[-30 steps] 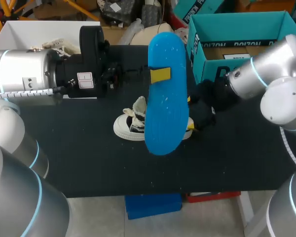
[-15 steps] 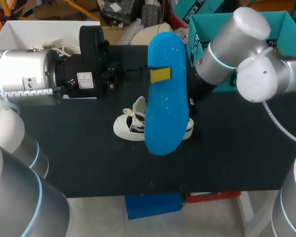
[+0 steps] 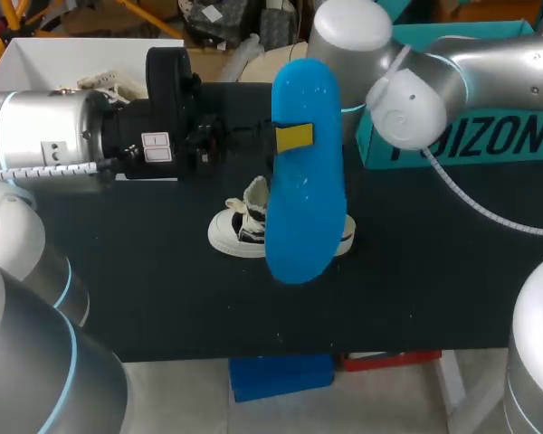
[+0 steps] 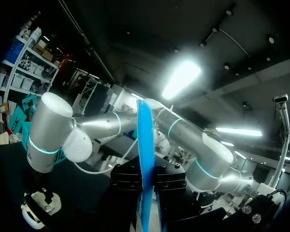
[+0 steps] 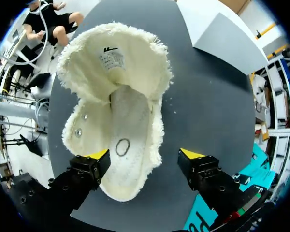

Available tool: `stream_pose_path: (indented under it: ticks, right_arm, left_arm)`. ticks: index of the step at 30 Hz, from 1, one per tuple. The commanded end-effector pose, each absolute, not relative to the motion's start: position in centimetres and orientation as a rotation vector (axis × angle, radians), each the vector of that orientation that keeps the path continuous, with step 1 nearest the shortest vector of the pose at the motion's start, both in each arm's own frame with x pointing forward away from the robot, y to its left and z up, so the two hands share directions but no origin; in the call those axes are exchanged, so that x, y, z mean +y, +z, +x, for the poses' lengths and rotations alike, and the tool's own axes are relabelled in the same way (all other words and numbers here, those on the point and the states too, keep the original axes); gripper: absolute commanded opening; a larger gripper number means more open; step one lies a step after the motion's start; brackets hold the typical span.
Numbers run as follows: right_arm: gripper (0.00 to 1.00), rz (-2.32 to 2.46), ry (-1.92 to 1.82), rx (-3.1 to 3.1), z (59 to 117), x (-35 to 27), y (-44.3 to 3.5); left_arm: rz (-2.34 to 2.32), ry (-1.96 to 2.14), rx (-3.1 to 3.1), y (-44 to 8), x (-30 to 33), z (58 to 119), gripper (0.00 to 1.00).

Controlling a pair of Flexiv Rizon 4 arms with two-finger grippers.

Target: Take the shoe out of the shoebox, open the shoe tongue, remove and reinsert the insole, then place the shoe into the shoebox

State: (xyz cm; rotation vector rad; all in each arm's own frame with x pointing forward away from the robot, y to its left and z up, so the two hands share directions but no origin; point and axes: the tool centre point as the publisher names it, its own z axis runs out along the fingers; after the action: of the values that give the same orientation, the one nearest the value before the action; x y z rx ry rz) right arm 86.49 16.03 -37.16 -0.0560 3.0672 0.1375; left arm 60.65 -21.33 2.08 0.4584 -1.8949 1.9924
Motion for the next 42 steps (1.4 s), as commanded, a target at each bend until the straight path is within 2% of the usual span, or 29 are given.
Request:
stream_pose_path:
  ticks: [1,7,8,10,11,12,13,37,42]
  right_arm:
    - [0.78,-0.031,-0.459,3.042,87.4,17.3,-37.8]
    - [0.62,-0.027,-0.424,3.065,87.9,17.8,-38.3]
    - [0.52,-0.022,-0.415,3.072,87.9,17.8,-38.4]
    - [0.4,-0.015,-0.399,3.086,87.8,17.9,-38.5]
    - [0.25,-0.009,-0.383,3.095,87.7,17.8,-38.8]
    - [0.03,0.002,-0.365,3.102,87.7,17.7,-39.0]
    - [0.0,0.007,-0.33,3.127,87.7,17.5,-39.3]
    - [0.0,0.03,-0.273,3.154,87.7,17.4,-39.6]
    - [0.0,0.424,-0.482,3.077,88.2,16.2,-34.3]
  left_arm:
    - [0.469,1.995,-1.897,2.2,-21.4,60.2,0.0]
    - [0.469,1.995,-1.897,2.2,-21.4,60.2,0.0]
    - [0.469,1.995,-1.897,2.2,-21.4,60.2,0.0]
    - [0.469,1.995,-1.897,2.2,-21.4,60.2,0.0]
    - [0.469,1.995,-1.897,2.2,-21.4,60.2,0.0]
    - [0.469,1.995,-1.897,2.2,-21.4,60.2,0.0]
    - [0.469,1.995,-1.897,2.2,-21.4,60.2,0.0]
    - [0.469,1.995,-1.897,2.2,-21.4,60.2,0.0]
    - [0.469,1.995,-1.897,2.2,-21.4,60.2,0.0]
